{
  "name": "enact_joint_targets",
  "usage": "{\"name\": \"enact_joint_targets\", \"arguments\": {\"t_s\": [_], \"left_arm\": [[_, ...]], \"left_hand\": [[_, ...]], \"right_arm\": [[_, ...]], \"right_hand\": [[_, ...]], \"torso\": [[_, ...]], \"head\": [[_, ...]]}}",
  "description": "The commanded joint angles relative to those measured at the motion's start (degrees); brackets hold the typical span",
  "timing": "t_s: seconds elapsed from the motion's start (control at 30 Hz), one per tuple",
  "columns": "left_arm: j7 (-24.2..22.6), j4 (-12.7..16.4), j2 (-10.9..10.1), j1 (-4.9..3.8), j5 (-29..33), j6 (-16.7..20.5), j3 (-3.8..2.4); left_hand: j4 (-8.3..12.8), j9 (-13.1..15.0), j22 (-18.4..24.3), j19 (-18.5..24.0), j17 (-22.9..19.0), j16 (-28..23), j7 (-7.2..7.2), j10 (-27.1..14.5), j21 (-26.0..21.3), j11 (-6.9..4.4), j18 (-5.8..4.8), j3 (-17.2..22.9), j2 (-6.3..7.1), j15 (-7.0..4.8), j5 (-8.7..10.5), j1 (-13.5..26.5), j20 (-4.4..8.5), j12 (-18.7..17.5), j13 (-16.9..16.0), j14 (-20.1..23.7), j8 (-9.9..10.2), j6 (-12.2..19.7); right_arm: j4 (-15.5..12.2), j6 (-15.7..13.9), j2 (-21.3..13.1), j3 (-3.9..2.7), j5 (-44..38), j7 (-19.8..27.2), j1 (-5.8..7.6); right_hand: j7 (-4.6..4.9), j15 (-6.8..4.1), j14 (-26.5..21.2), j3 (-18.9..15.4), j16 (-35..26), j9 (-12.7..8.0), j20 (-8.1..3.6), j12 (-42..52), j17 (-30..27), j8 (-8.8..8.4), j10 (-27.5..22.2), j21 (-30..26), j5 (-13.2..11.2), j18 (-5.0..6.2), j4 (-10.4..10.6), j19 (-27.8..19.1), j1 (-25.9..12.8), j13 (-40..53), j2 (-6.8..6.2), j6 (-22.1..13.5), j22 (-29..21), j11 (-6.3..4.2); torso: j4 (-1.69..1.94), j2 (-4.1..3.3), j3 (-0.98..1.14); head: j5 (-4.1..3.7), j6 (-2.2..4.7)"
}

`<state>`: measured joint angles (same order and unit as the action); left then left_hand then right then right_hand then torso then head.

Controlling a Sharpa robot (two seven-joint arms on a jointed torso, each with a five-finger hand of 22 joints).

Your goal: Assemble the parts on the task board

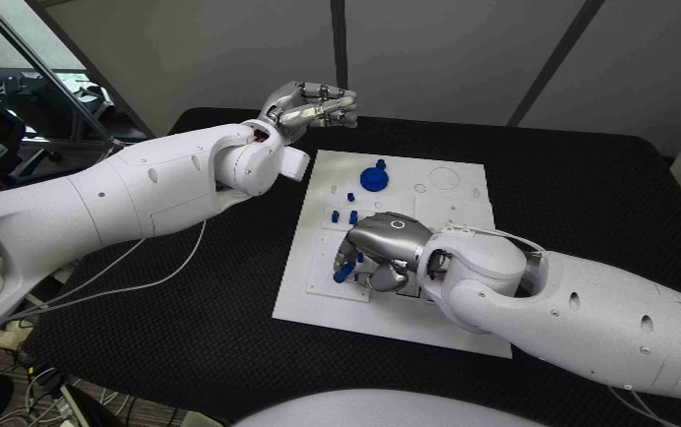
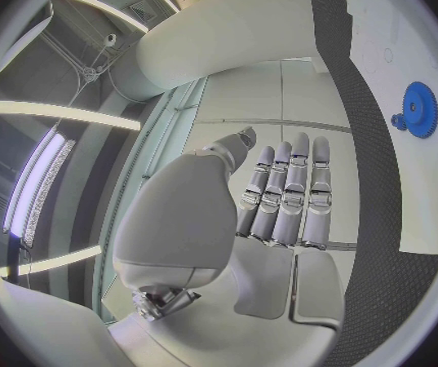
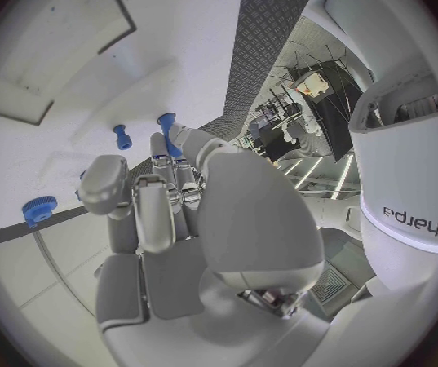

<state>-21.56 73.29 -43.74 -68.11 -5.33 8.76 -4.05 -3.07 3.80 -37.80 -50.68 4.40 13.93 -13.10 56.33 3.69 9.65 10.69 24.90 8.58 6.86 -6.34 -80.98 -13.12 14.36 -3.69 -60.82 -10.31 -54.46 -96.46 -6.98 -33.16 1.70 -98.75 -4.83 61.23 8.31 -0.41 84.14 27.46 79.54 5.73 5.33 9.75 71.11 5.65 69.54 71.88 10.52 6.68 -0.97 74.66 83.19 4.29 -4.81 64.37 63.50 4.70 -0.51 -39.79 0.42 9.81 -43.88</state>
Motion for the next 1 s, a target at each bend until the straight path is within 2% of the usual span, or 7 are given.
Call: {"name": "enact_joint_targets", "arguments": {"t_s": [0.03, 0.37, 0.57, 0.7, 0.87, 1.0], "left_arm": [[0.01, 0.0, 0.01, -0.13, 0.26, -0.79, -0.05], [0.26, -0.14, 0.02, -0.13, 0.26, -1.03, -0.05], [0.44, -0.22, 0.06, -0.13, 0.26, -1.16, -0.05], [0.51, -0.27, 0.07, -0.14, 0.26, -1.22, -0.05], [0.69, -0.39, 0.11, -0.13, 0.26, -1.48, -0.04], [0.85, -0.46, 0.13, -0.13, 0.26, -1.66, -0.03]], "left_hand": [[-0.11, -0.03, 0.05, -0.28, -0.06, -0.29, 0.03, 0.19, 0.15, 0.05, -0.17, -0.05, -0.34, -0.03, -0.06, 0.19, -0.08, -0.35, 0.09, -0.51, -0.17, 0.28], [-0.12, -0.04, 0.17, -0.31, -0.06, -0.37, 0.0, 0.14, 0.13, 0.08, -0.18, -0.07, -0.35, -0.02, -0.07, 0.2, -0.09, -0.39, 0.09, -0.52, -0.16, 0.34], [-0.12, -0.04, 0.17, -0.31, -0.06, -0.37, 0.0, 0.14, 0.13, 0.08, -0.18, -0.07, -0.35, -0.02, -0.07, 0.2, -0.09, -0.39, 0.09, -0.52, -0.16, 0.34], [-0.12, -0.04, 0.17, -0.31, -0.06, -0.37, 0.0, 0.14, 0.13, 0.08, -0.18, -0.07, -0.35, -0.02, -0.07, 0.2, -0.09, -0.39, 0.09, -0.52, -0.16, 0.34], [-0.12, -0.04, 0.17, -0.31, -0.06, -0.37, 0.0, 0.14, 0.13, 0.08, -0.18, -0.07, -0.35, -0.02, -0.07, 0.2, -0.09, -0.39, 0.09, -0.52, -0.16, 0.34], [-0.13, -0.03, 0.32, -0.34, -0.06, -0.47, -0.02, 0.1, 0.12, 0.1, -0.18, -0.08, -0.39, 0.0, -0.07, 0.2, -0.09, -0.42, 0.08, -0.55, -0.16, 0.39]], "right_arm": [[-0.13, 0.88, -0.03, 0.04, -2.4, -1.78, 0.04], [-0.08, 0.55, 0.73, 0.06, -3.95, -2.73, 0.0], [-0.03, 1.18, 0.98, 1.1, -3.61, -2.53, 0.0], [0.21, 0.84, 1.12, 1.41, -3.22, -2.01, 0.0], [0.35, -0.98, 1.17, 1.58, -2.81, -1.43, 0.0], [0.14, -4.0, 0.92, 1.62, -2.9, -0.7, -0.01]], "right_hand": [[0.04, -0.19, 2.48, 0.34, 0.3, 0.09, 0.06, -0.32, -0.05, 0.18, 0.99, 0.31, 0.24, -0.86, 0.02, -0.1, -0.56, 0.1, 0.27, 0.31, -0.01, -0.66], [0.05, -0.17, 2.47, 0.14, 0.35, 0.07, 0.09, -0.81, 0.0, 0.0, 1.08, 0.37, -0.23, -0.86, 0.05, -0.16, -1.2, 0.1, 0.03, 0.25, 0.07, -0.66], [0.57, 0.53, 2.35, -1.12, 0.2, -0.47, 0.6, -3.38, -0.35, -1.54, -1.65, -0.06, -0.46, -0.81, 1.15, -0.68, -3.78, -0.49, -1.12, -1.82, -0.42, 0.18], [0.83, 1.18, 2.0, -2.0, -0.47, -0.83, 1.18, -5.28, -1.5, -2.1, -4.7, -1.7, -0.79, -0.36, 1.65, -2.17, -4.98, -0.71, -2.14, -3.04, -2.58, 0.96], [0.66, 1.66, 1.78, -3.14, -0.78, -1.76, 1.78, -5.86, -2.05, -2.22, -8.06, -3.46, -0.92, 0.16, 1.73, -3.67, -5.42, -0.58, -2.82, -7.0, -4.73, 1.42], [-0.12, 1.91, 1.3, -4.28, -1.58, -2.12, 2.03, -5.6, -3.35, -2.22, -9.84, -4.95, -0.77, 0.51, 1.53, -4.85, -5.31, -0.53, -3.09, -11.66, -6.58, 1.76]], "torso": [[0.01, 0.0, 0.0], [-0.01, -0.01, -0.01], [-0.04, 0.05, -0.04], [-0.04, 0.06, 0.0], [-0.01, 0.06, 0.04], [-0.04, 0.04, 0.05]], "head": [[0.0, -0.04], [-0.05, 0.04], [-0.07, 0.04], [-0.15, 0.14], [-0.26, 0.27], [-0.3, 0.4]]}}
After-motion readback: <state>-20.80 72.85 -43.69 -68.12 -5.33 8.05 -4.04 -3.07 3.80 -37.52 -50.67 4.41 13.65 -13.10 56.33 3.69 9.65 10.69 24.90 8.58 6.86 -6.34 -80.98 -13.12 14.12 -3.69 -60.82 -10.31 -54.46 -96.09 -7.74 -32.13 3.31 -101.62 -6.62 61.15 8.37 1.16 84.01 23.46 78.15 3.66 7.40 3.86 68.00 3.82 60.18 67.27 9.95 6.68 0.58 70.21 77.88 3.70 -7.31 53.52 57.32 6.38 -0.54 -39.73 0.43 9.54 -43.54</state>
